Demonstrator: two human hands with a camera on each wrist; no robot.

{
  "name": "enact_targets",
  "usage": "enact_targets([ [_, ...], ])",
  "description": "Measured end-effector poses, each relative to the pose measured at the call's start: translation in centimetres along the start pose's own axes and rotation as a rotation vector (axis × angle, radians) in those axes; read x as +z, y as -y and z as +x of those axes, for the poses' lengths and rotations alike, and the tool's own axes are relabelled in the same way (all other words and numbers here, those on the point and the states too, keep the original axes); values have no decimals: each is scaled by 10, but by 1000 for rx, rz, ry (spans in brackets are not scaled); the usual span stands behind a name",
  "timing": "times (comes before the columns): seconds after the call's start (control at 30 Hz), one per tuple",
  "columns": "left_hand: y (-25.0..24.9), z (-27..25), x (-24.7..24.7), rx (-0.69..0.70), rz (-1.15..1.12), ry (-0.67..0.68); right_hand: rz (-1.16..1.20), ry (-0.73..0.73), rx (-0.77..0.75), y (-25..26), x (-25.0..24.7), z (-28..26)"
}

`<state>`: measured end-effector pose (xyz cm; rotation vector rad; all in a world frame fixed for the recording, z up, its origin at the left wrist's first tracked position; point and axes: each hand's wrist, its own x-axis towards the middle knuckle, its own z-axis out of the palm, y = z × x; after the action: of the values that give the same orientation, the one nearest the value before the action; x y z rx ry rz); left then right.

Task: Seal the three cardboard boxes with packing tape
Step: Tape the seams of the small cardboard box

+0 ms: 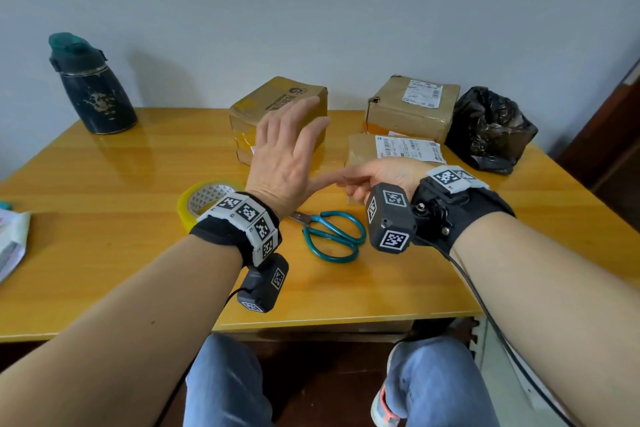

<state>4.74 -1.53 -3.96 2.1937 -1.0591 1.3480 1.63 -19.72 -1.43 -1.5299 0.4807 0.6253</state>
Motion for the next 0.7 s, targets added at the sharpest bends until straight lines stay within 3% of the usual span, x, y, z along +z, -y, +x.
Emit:
enact_targets([
  [0.1, -5, 3, 2, 46, -14, 15, -31, -74, 3, 2, 1, -4],
  [0.27, -7, 3, 4, 99, -14, 102, -136, -262, -233, 2, 9, -13],
  [0.4, -7, 5, 1, 103, -42, 203, -172, -435, -307, 7, -1, -14],
  [0.43, -7, 5, 0, 60, -66, 212, -154, -476, -332, 9, -7, -14],
  [0.5, -5, 6, 1, -159, -119, 247, -133, -566, -387, 10, -18, -14],
  [0.6, -2, 10, 9, -594, -222, 504, -89, -668, -452, 10, -30, -12],
  [0.7, 0, 16, 24, -815, -443, 718, -63, -694, -474, 10, -34, -10],
])
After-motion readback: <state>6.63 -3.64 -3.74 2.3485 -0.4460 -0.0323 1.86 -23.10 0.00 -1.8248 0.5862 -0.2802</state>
